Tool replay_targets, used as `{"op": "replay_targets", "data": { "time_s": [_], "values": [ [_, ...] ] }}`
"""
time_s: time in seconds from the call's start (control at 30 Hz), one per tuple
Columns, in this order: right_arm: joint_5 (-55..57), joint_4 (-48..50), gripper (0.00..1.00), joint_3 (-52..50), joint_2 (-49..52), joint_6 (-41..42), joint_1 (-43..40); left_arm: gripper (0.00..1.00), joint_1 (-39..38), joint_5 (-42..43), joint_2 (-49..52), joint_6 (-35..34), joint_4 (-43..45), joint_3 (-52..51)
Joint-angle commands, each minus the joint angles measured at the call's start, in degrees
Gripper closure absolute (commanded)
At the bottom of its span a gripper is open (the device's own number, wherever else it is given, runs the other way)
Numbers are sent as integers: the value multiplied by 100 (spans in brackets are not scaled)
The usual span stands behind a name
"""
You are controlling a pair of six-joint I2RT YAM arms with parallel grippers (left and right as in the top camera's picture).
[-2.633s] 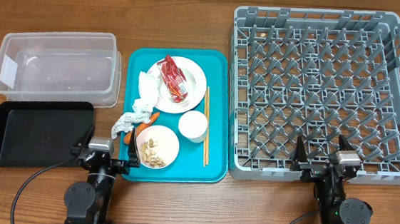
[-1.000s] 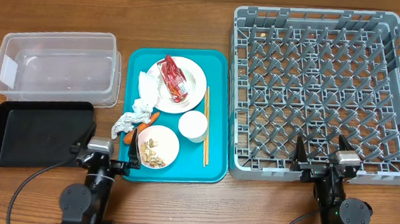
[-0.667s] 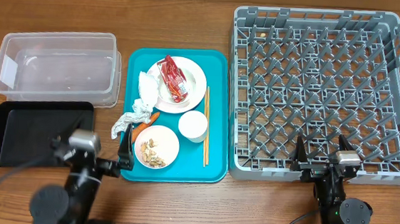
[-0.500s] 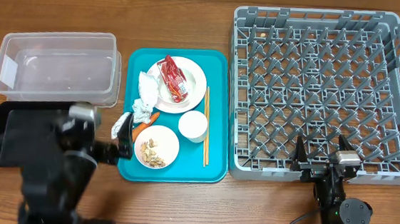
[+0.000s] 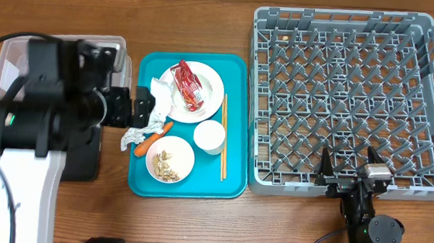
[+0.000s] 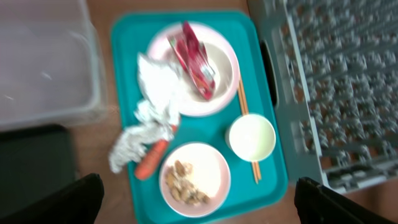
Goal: Sort waste into correct bins and load items into the dishwasher
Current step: 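Reach the left gripper to the white tissue on the teal tray and grasp it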
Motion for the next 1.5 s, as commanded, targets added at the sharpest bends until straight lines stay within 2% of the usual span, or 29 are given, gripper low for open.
{"op": "replay_targets", "data": {
  "time_s": [0.0, 0.2, 0.43, 0.5, 0.6, 0.73, 0.8, 1.03, 1.17, 1.27, 1.33, 1.47],
  "values": [
    [-11, 31, 0, -61, -57, 24, -33, 0, -2, 588, 472, -44, -166, 136],
    [-11, 31, 0, -61, -57, 24, -33, 0, -2, 918, 1309, -146, -240, 136],
    [-11, 31, 0, -61, -57, 24, -33, 0, -2, 796, 2083, -144, -435, 107],
    [-11, 31, 0, -61, -57, 24, -33, 8, -4, 798, 2306, -146, -428, 107],
    [-11, 31, 0, -61, -57, 24, -33, 27, -2, 796, 2629, -146, -428, 107],
    [-11, 31, 0, -61, -57, 24, -33, 62, -33, 789, 3027, -212, -409, 107],
    [-11, 31, 0, -61, -57, 24, -33, 73, -85, 640, 3163, -260, -391, 107],
    [-11, 31, 0, -61, -57, 24, -33, 77, -466, -1064, 3206, -1220, -131, 107],
    [-11, 31, 0, -61, -57, 24, -33, 78, -809, -1285, 3206, -1259, 188, 107],
    [-11, 31, 0, -61, -57, 24, -33, 77, -1121, -2031, 3215, -1268, 601, 105],
    [-11, 31, 0, -61, -57, 24, -33, 76, -1292, -2424, 3217, -1307, 846, 107],
    [-9, 31, 0, -61, -57, 24, -33, 69, -1469, -2457, 3220, -1305, 1005, 105]
  ]
}}
